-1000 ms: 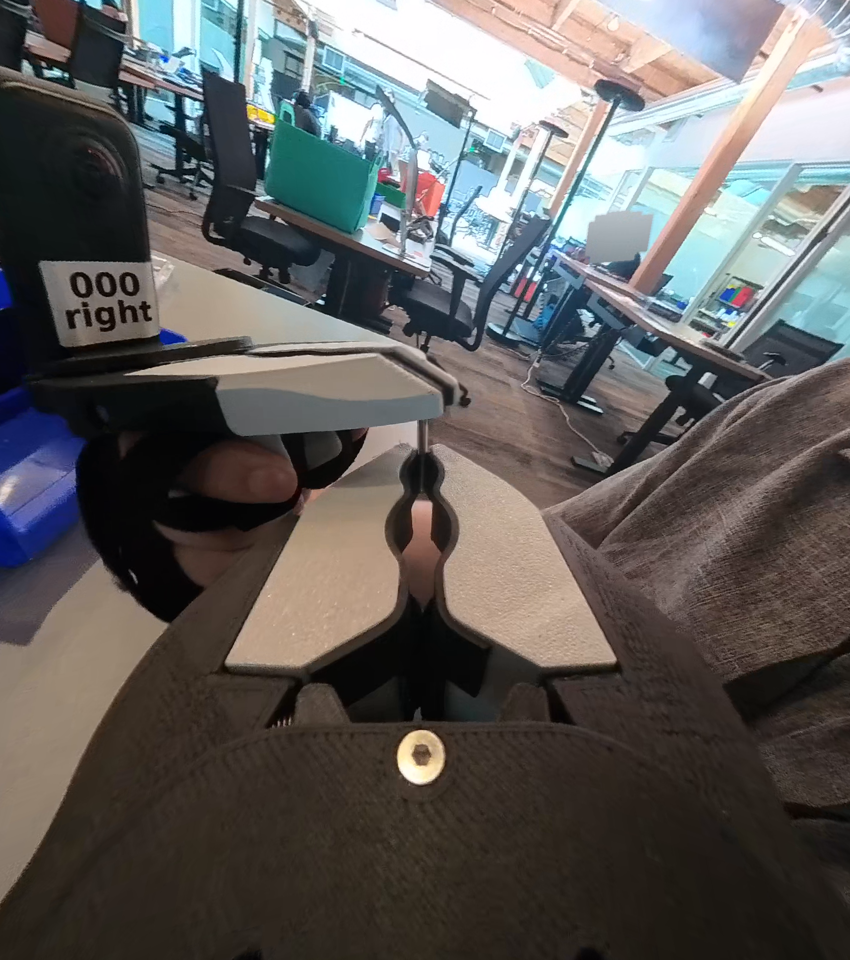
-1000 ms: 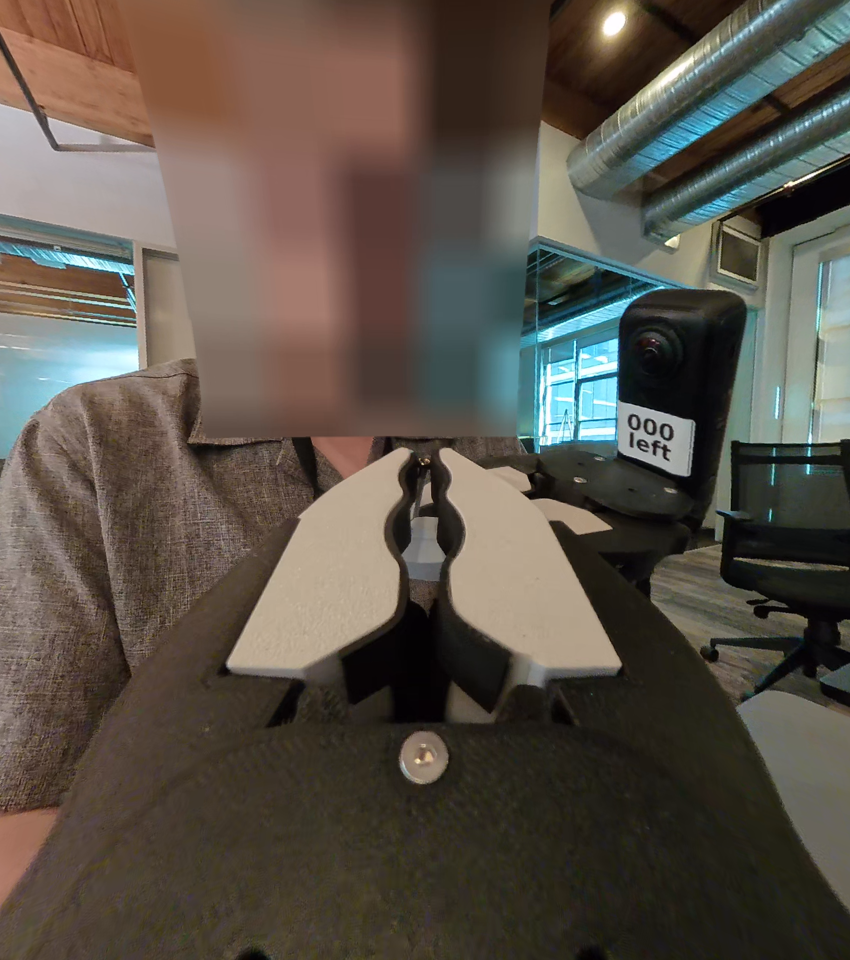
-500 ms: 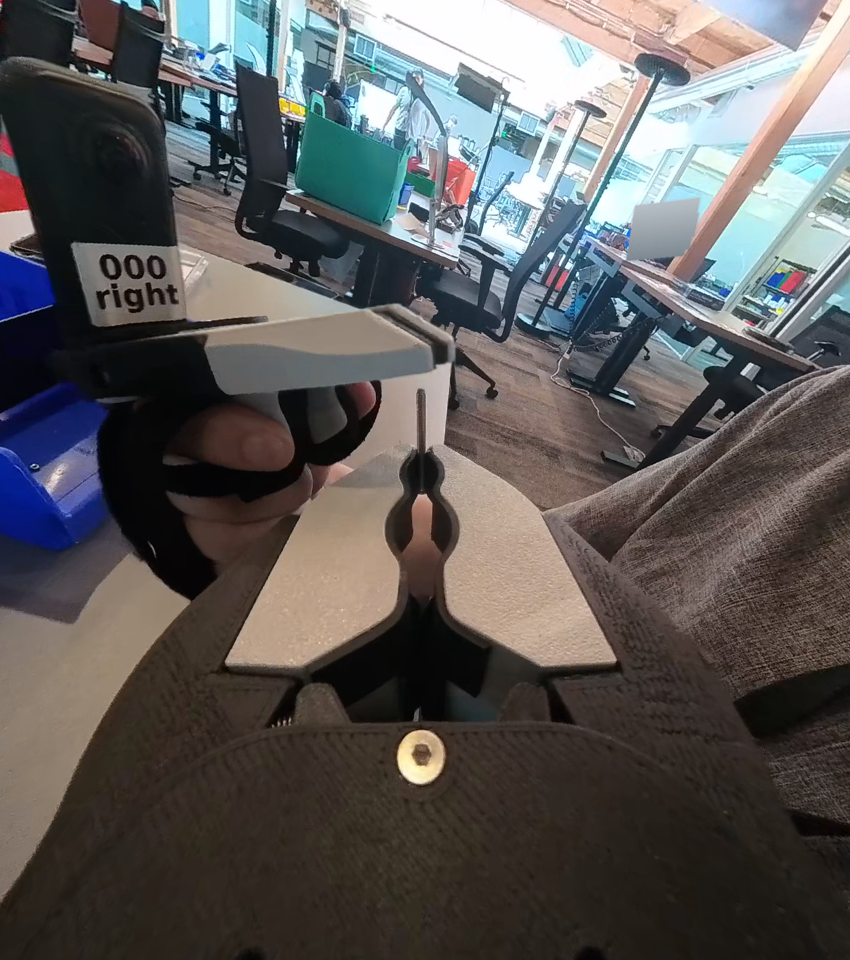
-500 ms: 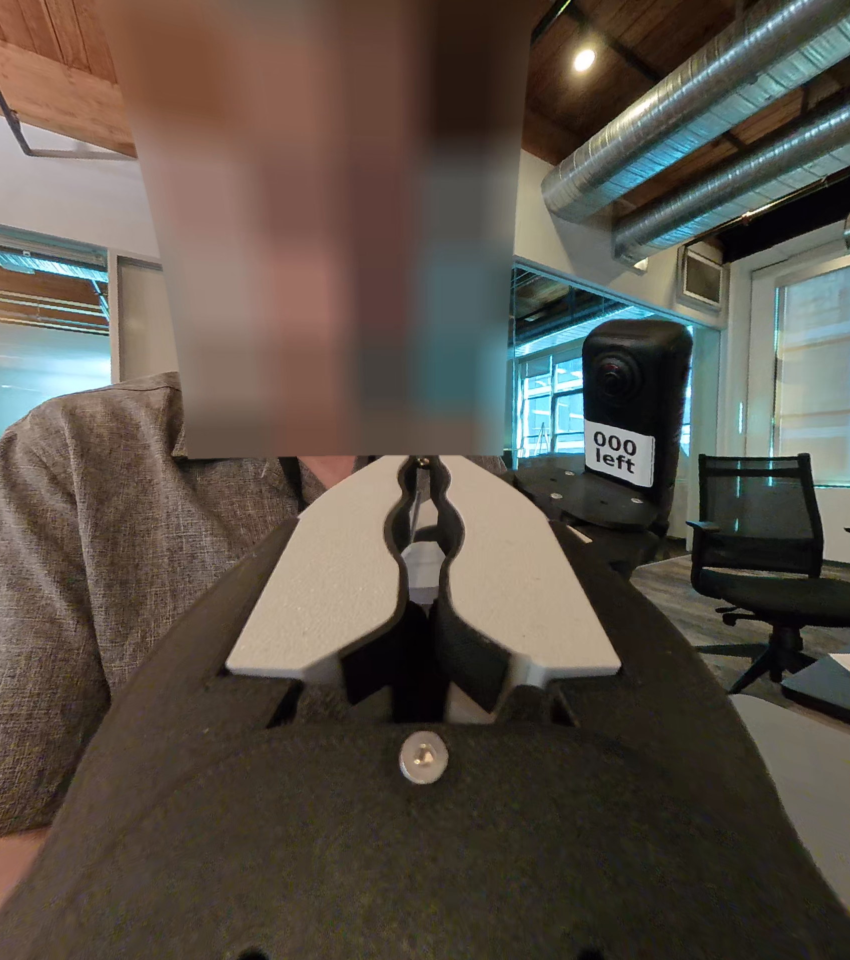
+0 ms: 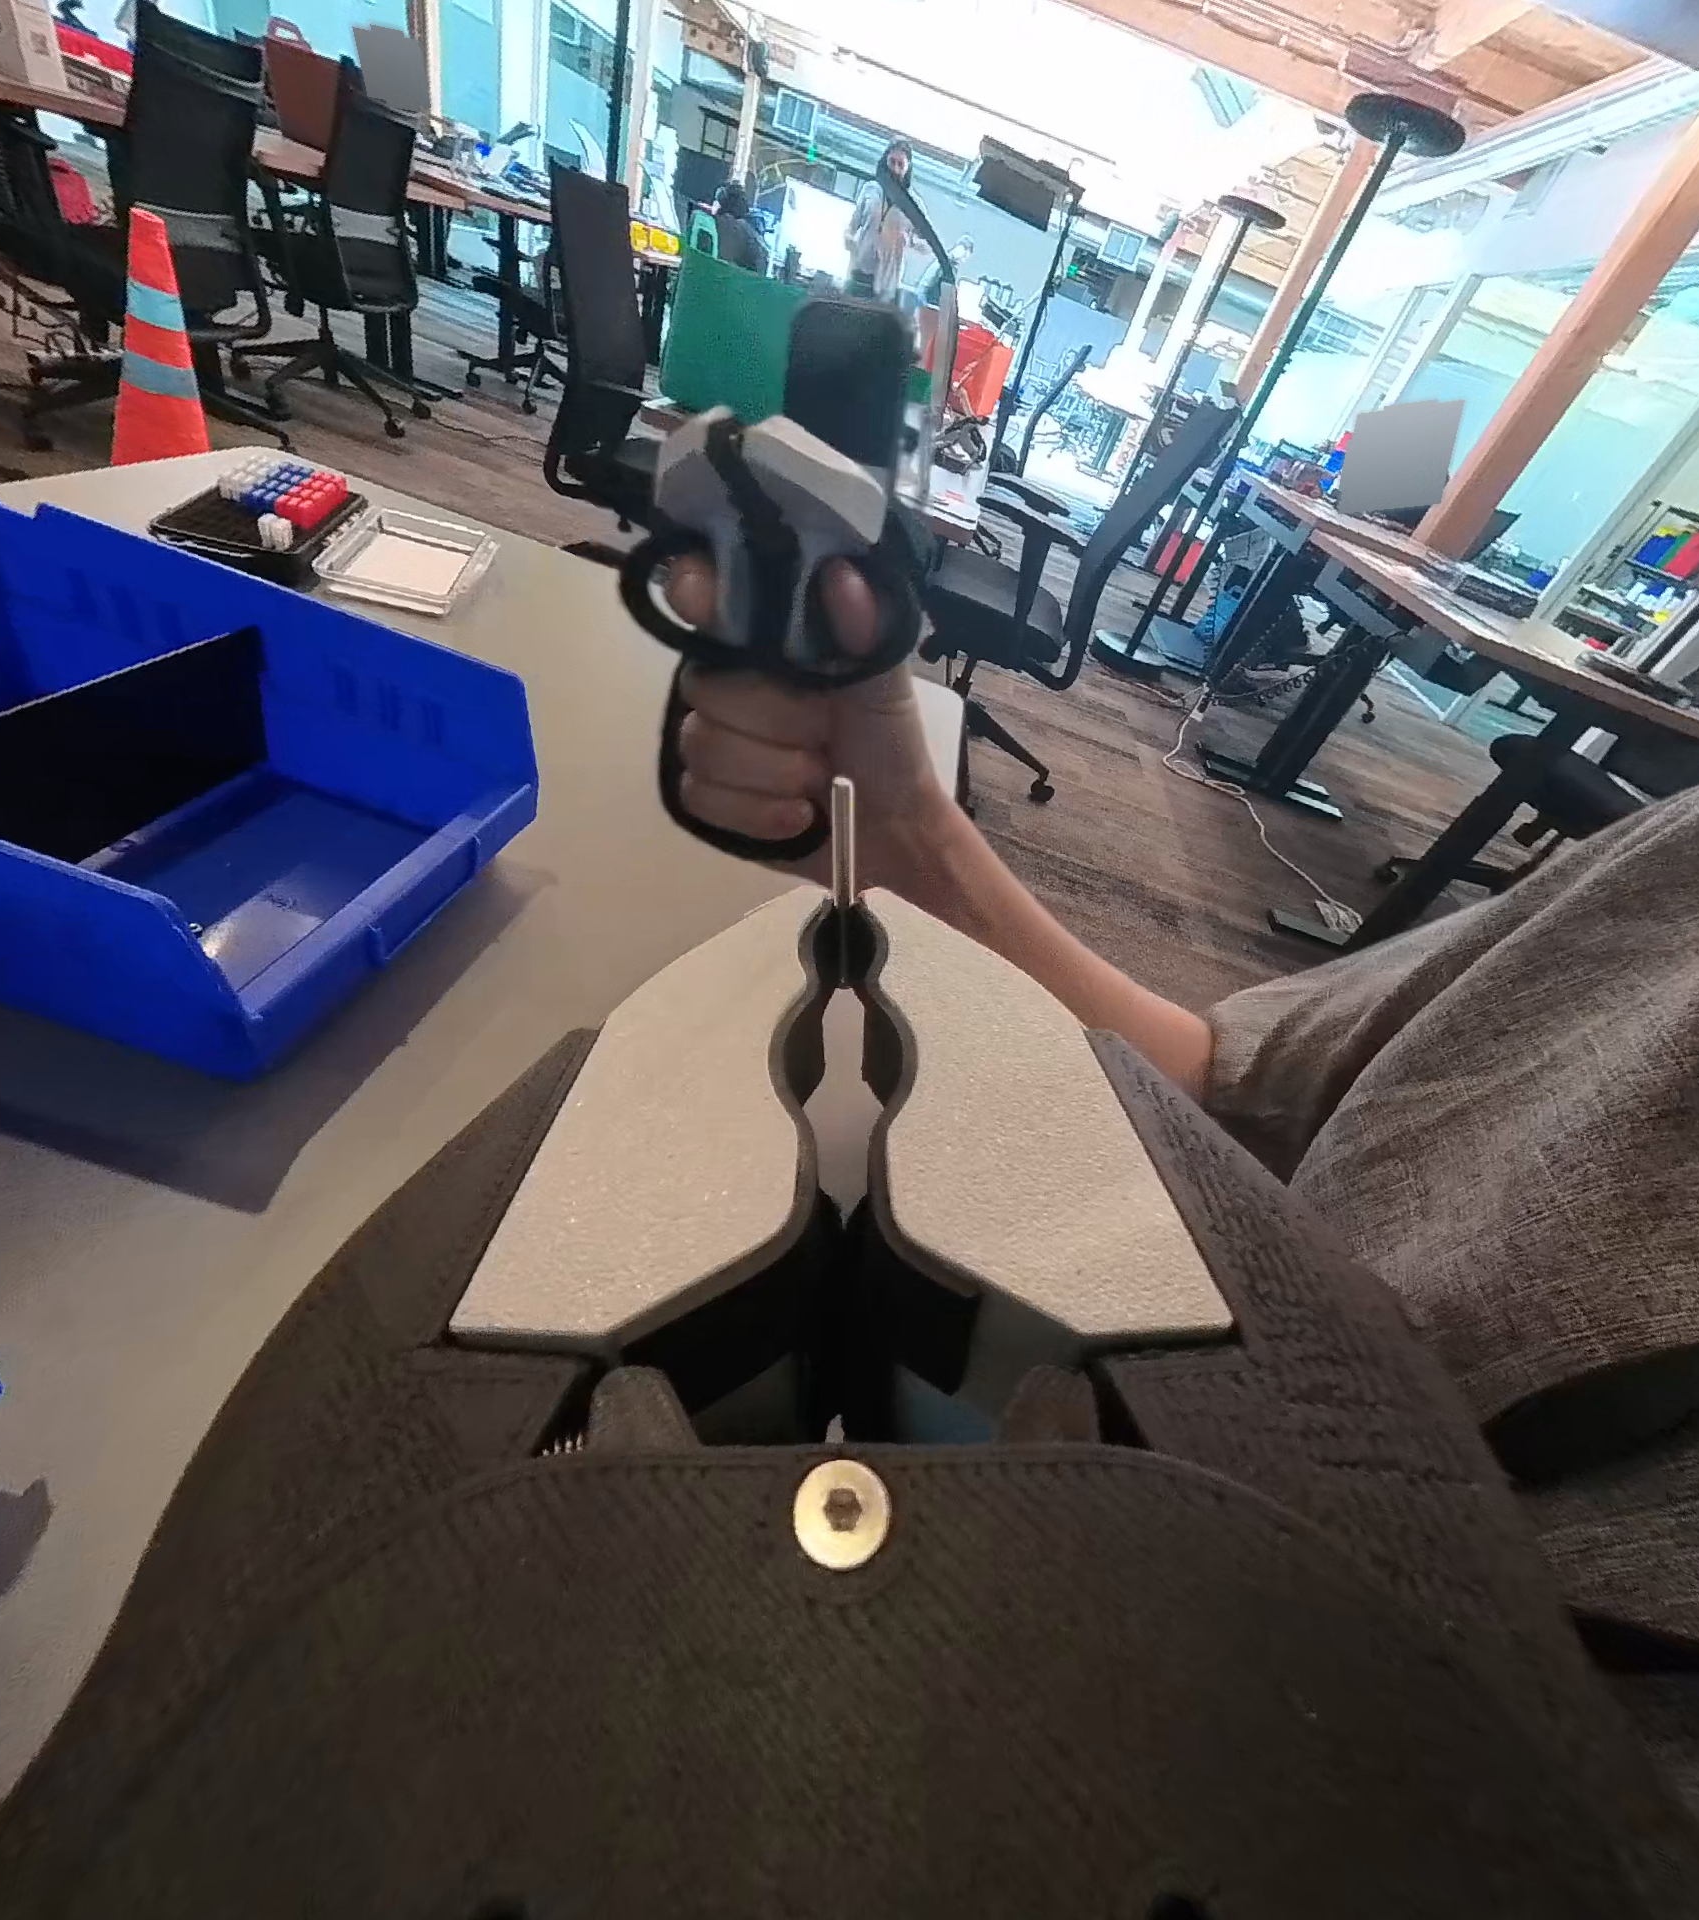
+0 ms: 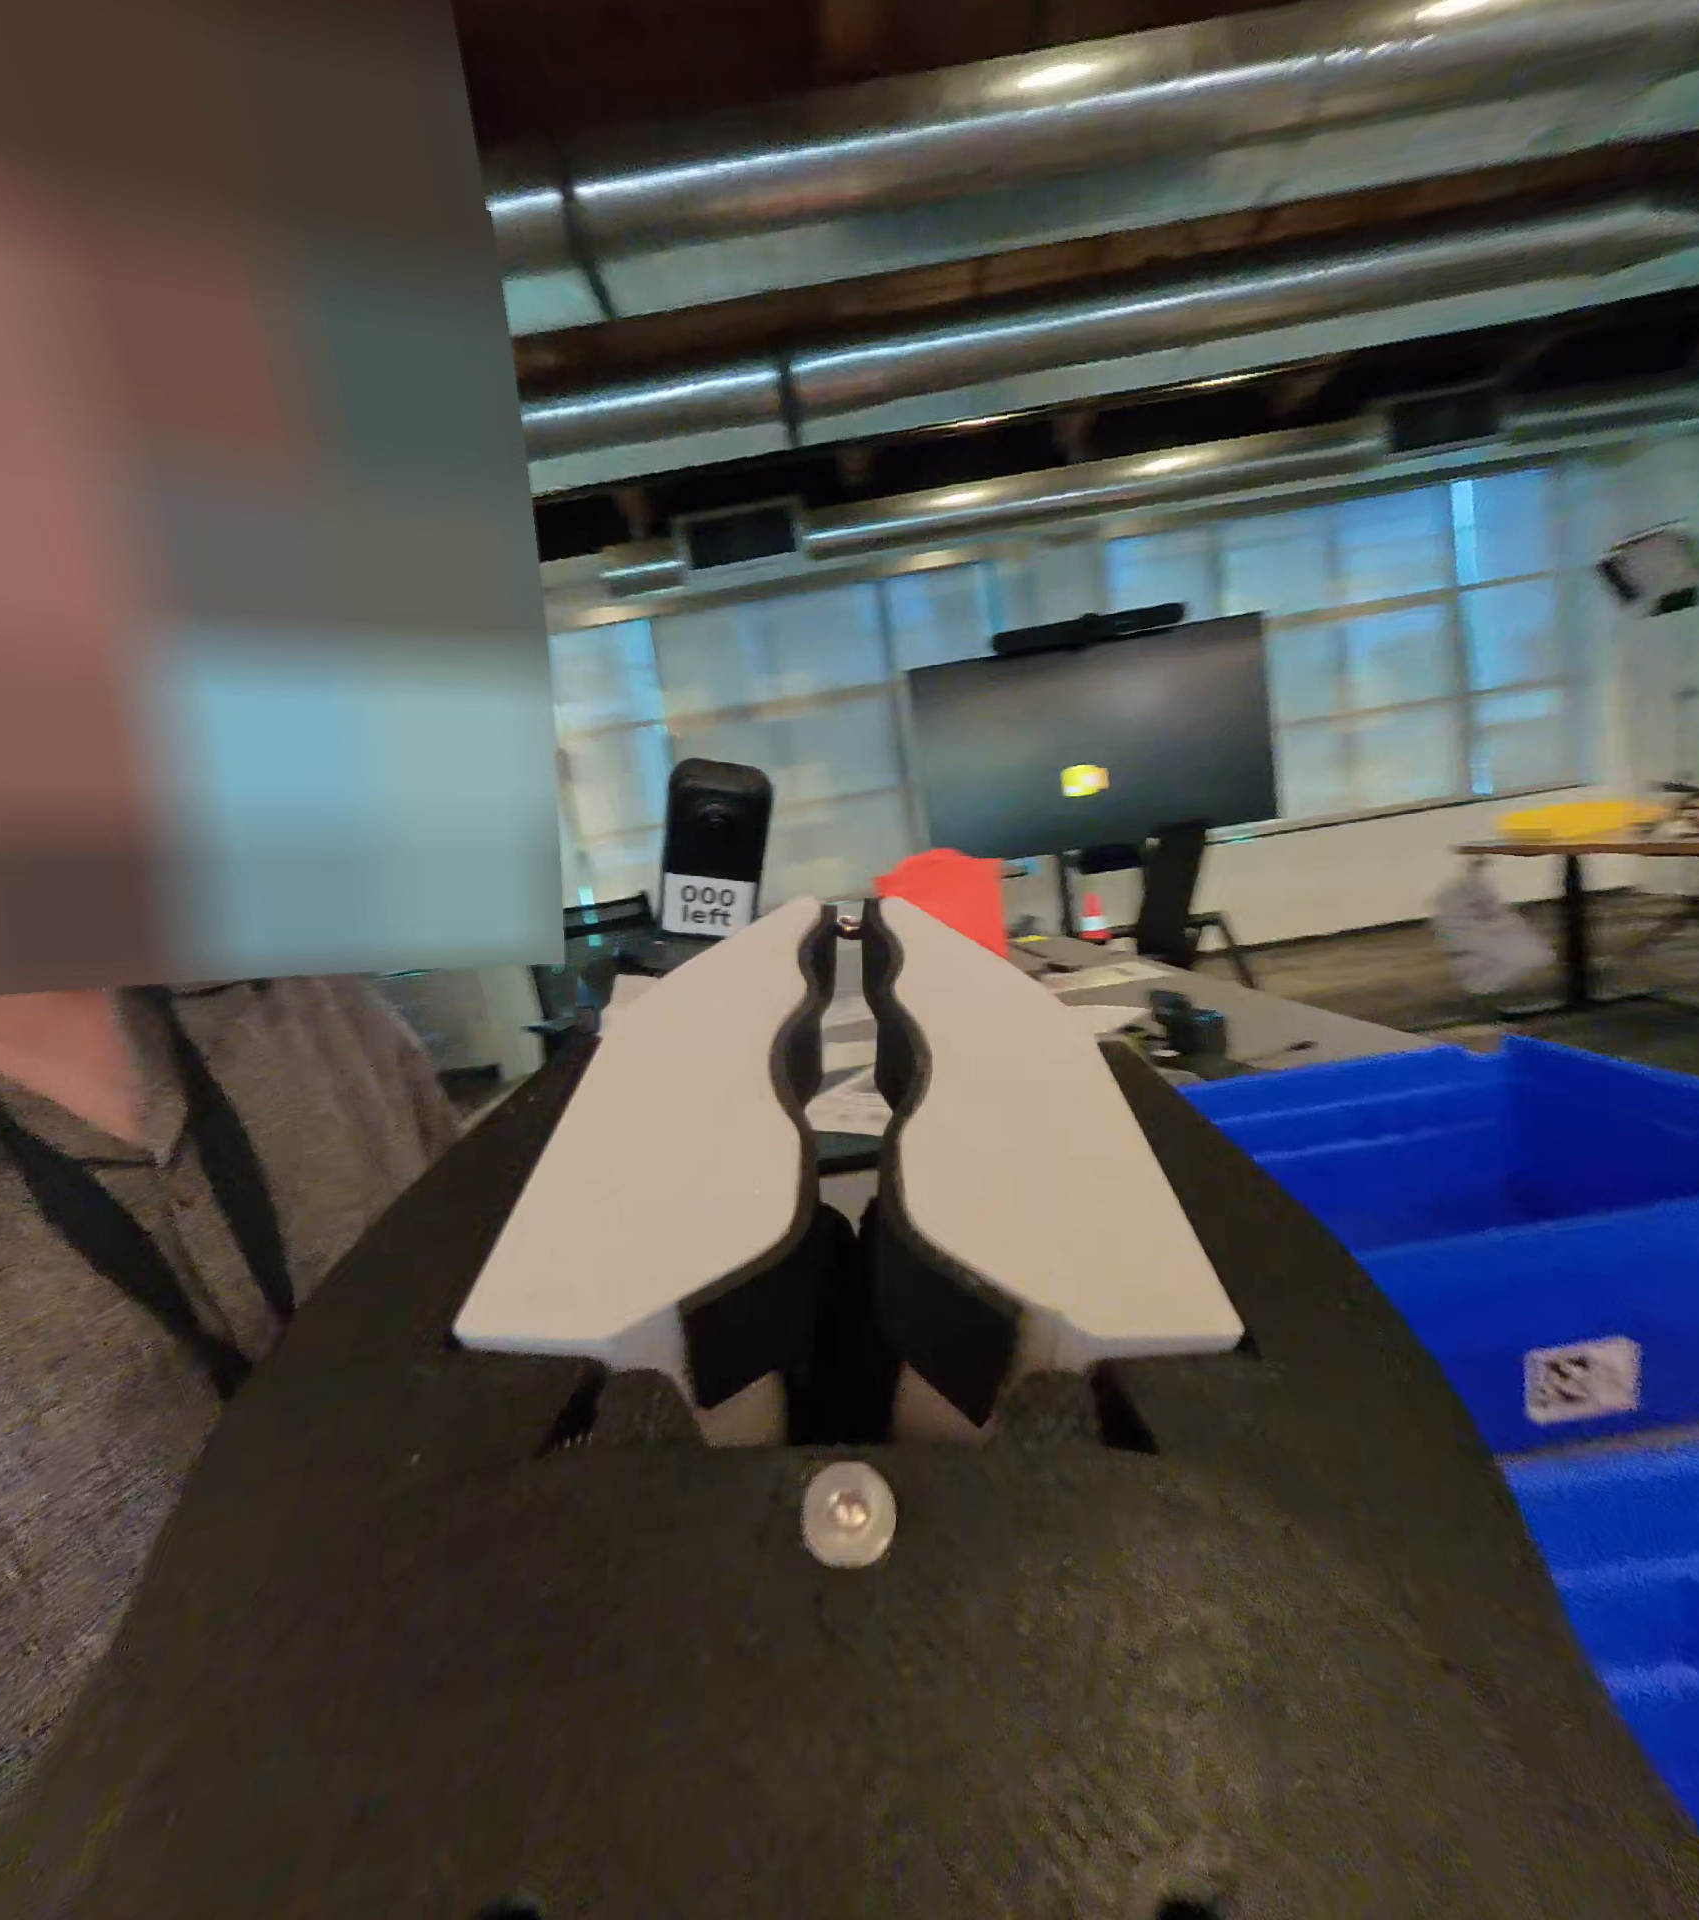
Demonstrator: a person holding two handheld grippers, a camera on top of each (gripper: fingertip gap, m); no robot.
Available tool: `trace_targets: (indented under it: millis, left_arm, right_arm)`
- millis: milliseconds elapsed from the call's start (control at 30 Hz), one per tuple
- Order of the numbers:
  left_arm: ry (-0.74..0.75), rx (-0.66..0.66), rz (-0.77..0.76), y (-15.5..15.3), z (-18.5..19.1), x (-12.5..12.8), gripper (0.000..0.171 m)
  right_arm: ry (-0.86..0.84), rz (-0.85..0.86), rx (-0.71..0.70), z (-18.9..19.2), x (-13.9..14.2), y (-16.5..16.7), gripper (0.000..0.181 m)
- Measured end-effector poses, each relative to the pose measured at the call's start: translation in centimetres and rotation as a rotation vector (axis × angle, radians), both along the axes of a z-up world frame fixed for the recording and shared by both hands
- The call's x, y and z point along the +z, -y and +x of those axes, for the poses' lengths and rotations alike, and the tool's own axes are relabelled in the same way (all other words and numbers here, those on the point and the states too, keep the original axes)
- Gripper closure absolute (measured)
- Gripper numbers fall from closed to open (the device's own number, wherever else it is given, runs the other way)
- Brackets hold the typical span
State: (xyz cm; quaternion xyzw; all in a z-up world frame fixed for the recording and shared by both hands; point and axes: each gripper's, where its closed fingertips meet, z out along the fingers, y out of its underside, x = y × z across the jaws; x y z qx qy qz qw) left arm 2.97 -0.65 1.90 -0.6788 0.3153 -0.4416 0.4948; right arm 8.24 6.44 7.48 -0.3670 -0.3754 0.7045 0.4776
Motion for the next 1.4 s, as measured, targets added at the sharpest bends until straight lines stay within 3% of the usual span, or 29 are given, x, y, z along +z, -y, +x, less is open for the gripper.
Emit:
trace_targets:
  millis: [133, 233, 333, 467, 633, 833, 1000, 1100, 1400]
  left_arm:
    - [-0.028, 0.046, 0.021, -0.4, -0.4, -0.1, 0.17]
    - [-0.088, 0.149, 0.07, -1.6, -1.7, -0.2, 0.17]
    - [-0.143, 0.272, 0.121, -3.1, -3.2, -0.2, 0.17]
    - [-0.199, 0.341, 0.184, -4.8, -3.5, 0.2, 0.17]
    - [-0.181, 0.321, 0.2, -5.9, -3.0, 1.0, 0.17]
    - [-0.171, 0.318, 0.195, -6.9, -3.2, 1.2, 0.17]
    - [-0.165, 0.312, 0.171, -7.3, -3.4, 0.6, 0.17]
    - [-0.165, 0.31, 0.172, -7.2, -3.5, 0.6, 0.17]
    - [-0.165, 0.311, 0.185, -6.9, -3.7, 1.0, 0.17]
  right_arm:
    - [0.032, -0.003, -0.202, 1.8, -0.9, -0.5, 0.177]
    - [0.101, -0.041, -0.461, 2.9, -2.2, -2.1, 0.177]
    - [0.264, -0.02, -0.786, 3.8, -3.9, -3.6, 0.177]
    - [0.54, 0.004, -1.011, 3.2, -6.3, -6.2, 0.177]
    - [0.829, -0.091, -0.974, 1.2, -10.0, -13.2, 0.176]
    - [1.272, -0.301, -0.877, 1.4, -18.7, -19.8, 0.177]
    - [1.551, -0.433, -0.805, 2.3, -23.5, -20.8, 0.176]
    - [1.619, -0.484, -0.762, 2.2, -25.2, -21.2, 0.176]
    - [1.65, -0.544, -0.704, 1.8, -26.2, -21.0, 0.175]
